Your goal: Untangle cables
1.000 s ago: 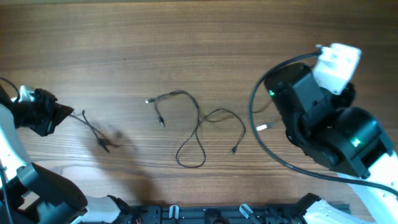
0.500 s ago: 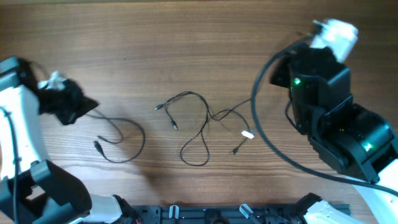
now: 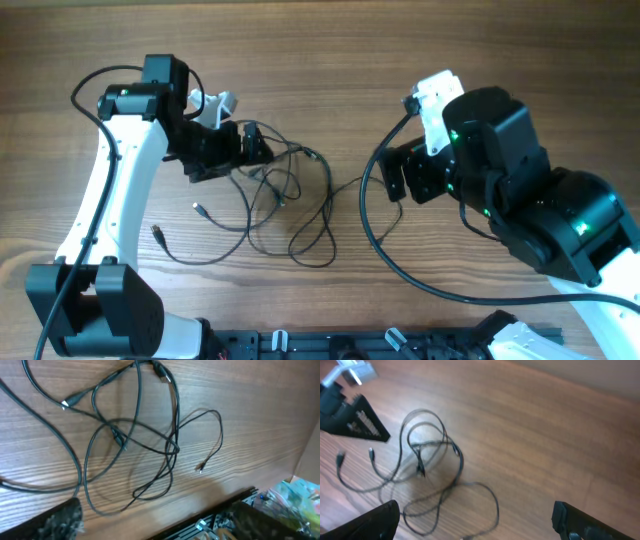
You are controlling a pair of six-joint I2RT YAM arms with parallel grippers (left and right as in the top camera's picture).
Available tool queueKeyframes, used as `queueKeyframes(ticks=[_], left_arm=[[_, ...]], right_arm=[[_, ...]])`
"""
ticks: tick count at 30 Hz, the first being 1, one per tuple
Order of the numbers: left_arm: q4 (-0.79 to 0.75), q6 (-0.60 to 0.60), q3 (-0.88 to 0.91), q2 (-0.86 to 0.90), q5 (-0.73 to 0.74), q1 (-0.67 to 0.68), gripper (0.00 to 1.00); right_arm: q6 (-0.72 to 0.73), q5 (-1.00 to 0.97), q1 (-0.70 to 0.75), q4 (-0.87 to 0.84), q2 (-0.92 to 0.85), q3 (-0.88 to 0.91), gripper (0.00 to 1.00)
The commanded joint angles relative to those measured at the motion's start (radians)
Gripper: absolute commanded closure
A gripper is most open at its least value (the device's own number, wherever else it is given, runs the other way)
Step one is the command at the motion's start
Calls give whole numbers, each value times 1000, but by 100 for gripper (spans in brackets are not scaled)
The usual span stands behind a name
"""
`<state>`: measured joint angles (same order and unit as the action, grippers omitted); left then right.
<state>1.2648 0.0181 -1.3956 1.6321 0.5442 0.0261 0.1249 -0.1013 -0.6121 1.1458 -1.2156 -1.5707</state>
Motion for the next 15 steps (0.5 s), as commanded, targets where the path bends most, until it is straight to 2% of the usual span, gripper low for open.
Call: queueKeyframes(ticks=[1,4,6,8,11,15], left_arm=[[30,-96,2,-16,32,0,5],[-31,29,2,-16,-85,-11,13],[-71,184,2,-16,-238,-24,15],[-77,267,2,-16,-323,-33,15],[-68,282,2,-16,-337,-44,12],[-69,282,2,-16,-337,-45,4]], right_arm=[[-20,65,-2,40,-24,-6,0],[-20,185,-2,61,-55,-3,0],[-20,313,-2,78,-100,17,0],[-19,342,-2,108,-164,42,0],[-31,363,-2,133,-287,79,0],[-201,509,-42,145,-463,92,1]])
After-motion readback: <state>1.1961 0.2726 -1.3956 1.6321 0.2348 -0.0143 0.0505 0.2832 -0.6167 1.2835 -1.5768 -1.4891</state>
